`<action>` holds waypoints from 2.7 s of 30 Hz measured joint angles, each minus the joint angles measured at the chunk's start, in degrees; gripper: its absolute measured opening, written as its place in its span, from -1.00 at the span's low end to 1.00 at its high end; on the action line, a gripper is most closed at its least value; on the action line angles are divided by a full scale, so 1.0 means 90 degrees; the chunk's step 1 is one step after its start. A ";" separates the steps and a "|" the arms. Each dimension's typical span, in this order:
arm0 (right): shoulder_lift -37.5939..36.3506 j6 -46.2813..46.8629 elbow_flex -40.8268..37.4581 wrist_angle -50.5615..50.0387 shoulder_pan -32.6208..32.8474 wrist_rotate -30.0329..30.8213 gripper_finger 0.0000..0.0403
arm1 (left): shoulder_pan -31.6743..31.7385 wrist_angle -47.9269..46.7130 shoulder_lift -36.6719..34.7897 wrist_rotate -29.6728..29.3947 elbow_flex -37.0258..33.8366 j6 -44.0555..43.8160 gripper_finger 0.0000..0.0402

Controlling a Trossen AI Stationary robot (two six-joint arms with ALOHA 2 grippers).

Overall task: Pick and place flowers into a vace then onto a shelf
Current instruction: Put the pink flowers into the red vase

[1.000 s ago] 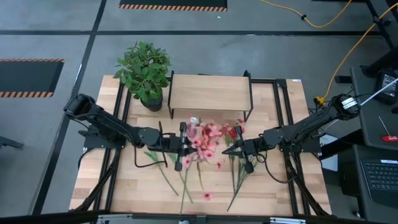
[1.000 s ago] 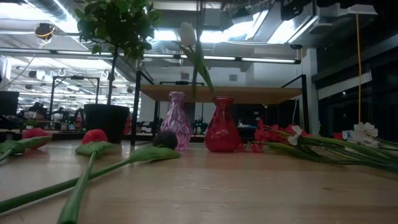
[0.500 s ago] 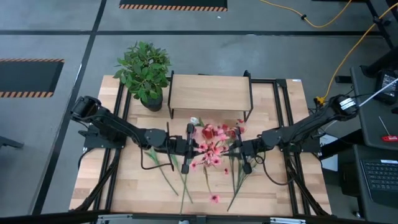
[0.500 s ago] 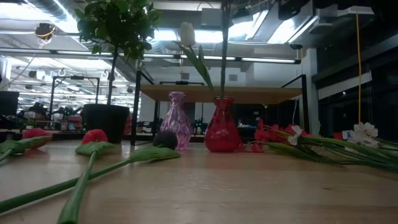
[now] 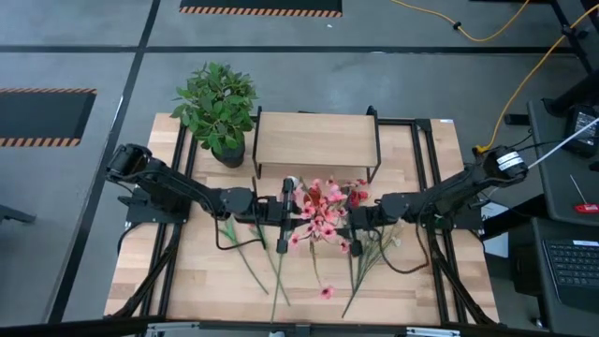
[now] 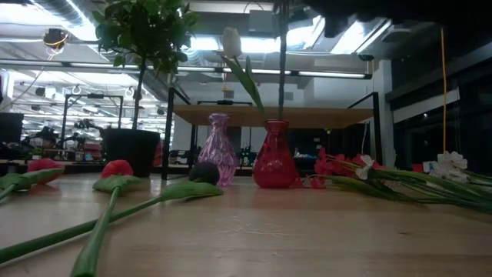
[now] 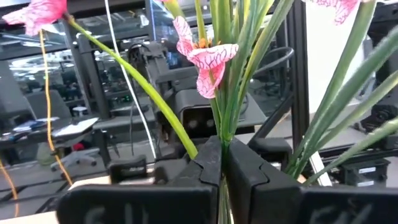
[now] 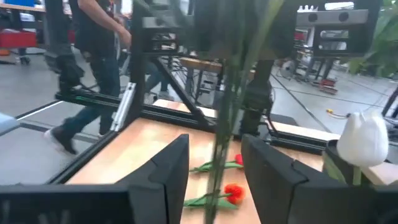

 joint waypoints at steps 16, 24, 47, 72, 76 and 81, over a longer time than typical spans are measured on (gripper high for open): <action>0.0274 0.0123 0.0557 -0.0243 -0.0114 -0.0066 -0.31 | 0.0003 -0.0038 0.0000 0.0200 0.0000 0.0108 -0.98; 0.0274 0.0217 0.0557 -0.0342 -0.0114 -0.0223 -0.60 | 0.0052 -0.0038 0.0000 0.0200 0.0000 0.0156 -0.98; 0.0193 0.0376 0.0557 -0.0314 -0.0112 -0.0238 -0.98 | -0.0499 -0.1126 -0.0531 -0.0758 -0.0002 -0.0005 -0.55; -0.0240 0.0078 0.0548 -0.0530 -0.1473 -0.0849 -0.99 | -0.1277 -0.1461 -0.1968 -0.2193 -0.1785 -0.0449 -0.99; -0.0308 0.0219 0.0545 -0.0638 -0.1701 -0.0858 -0.99 | -0.1447 -0.1459 -0.2288 -0.2253 -0.2050 -0.0771 -0.99; -0.0590 0.0219 0.0548 -0.0879 -0.1867 -0.0850 -0.99 | -0.1666 -0.1547 -0.2378 -0.2364 -0.2101 -0.0905 -0.98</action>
